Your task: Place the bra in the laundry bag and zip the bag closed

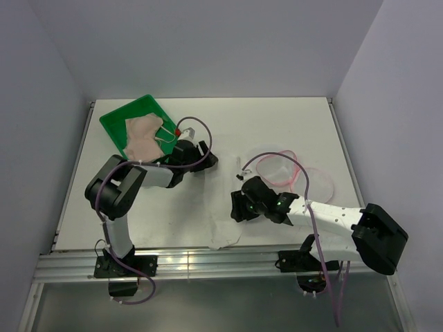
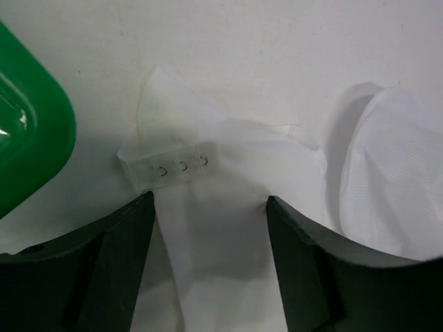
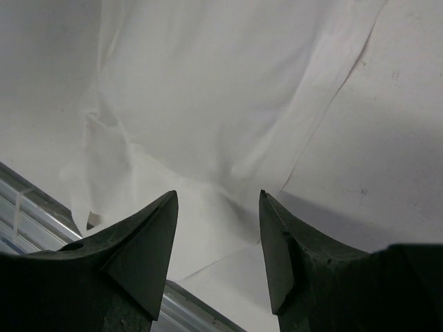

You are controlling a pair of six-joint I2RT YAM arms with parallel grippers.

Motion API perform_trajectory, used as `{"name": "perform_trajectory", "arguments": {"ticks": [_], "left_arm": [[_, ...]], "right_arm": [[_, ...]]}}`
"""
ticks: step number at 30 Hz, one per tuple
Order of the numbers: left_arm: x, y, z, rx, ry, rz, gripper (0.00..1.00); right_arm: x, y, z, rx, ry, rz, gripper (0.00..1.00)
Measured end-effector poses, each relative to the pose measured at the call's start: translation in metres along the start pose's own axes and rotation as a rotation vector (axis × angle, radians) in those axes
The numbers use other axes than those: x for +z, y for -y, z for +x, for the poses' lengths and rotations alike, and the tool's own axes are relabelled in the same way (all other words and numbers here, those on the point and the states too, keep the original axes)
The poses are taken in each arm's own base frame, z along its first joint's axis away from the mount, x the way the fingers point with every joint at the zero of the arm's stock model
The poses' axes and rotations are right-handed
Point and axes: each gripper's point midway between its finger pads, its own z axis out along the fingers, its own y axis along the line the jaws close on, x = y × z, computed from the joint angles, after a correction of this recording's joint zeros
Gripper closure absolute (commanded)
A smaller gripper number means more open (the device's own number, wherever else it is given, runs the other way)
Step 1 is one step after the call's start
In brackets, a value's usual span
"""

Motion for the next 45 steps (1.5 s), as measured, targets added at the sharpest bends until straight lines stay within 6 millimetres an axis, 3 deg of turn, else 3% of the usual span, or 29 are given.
{"name": "perform_trajectory", "arguments": {"ticks": [2,3,6,12,14,15,17,20,26,31,39,45], "left_arm": [[0.005,0.002,-0.001,-0.007,0.003,0.01,0.46],[0.007,0.002,0.0,-0.013,0.005,0.014,0.73],[0.008,0.003,0.0,-0.029,0.011,0.028,1.0],[0.0,0.002,0.002,-0.034,0.037,0.05,1.0],[-0.009,0.005,0.001,-0.034,0.043,0.062,1.0],[-0.013,0.007,0.0,-0.035,0.044,0.069,1.0],[-0.03,0.02,-0.008,-0.039,0.065,0.116,1.0],[-0.056,0.048,-0.029,-0.046,0.118,0.211,1.0],[-0.104,0.097,-0.064,-0.054,0.209,0.386,1.0],[-0.124,0.112,-0.067,-0.07,0.204,0.453,1.0],[-0.166,0.136,-0.08,-0.062,0.22,0.543,1.0],[-0.179,0.143,-0.08,-0.056,0.207,0.566,1.0]], "right_arm": [[0.0,-0.001,-0.001,0.0,0.006,-0.003,0.42],[-0.001,-0.001,-0.002,0.0,0.008,-0.004,0.42],[-0.001,0.0,-0.003,-0.001,0.015,0.001,0.42],[-0.006,0.004,-0.022,-0.002,0.078,0.023,0.4],[-0.011,0.007,-0.038,0.02,0.123,0.021,0.3],[-0.013,0.009,-0.048,0.033,0.153,0.017,0.2],[-0.019,0.013,-0.069,0.072,0.211,-0.009,0.11],[-0.026,0.023,-0.095,0.124,0.275,-0.024,0.04],[-0.04,0.01,-0.137,0.167,0.399,-0.103,0.0],[-0.043,0.004,-0.16,0.205,0.459,-0.195,0.0],[-0.05,0.001,-0.174,0.184,0.492,-0.273,0.0],[-0.062,-0.023,-0.182,0.124,0.517,-0.41,0.0]]}}
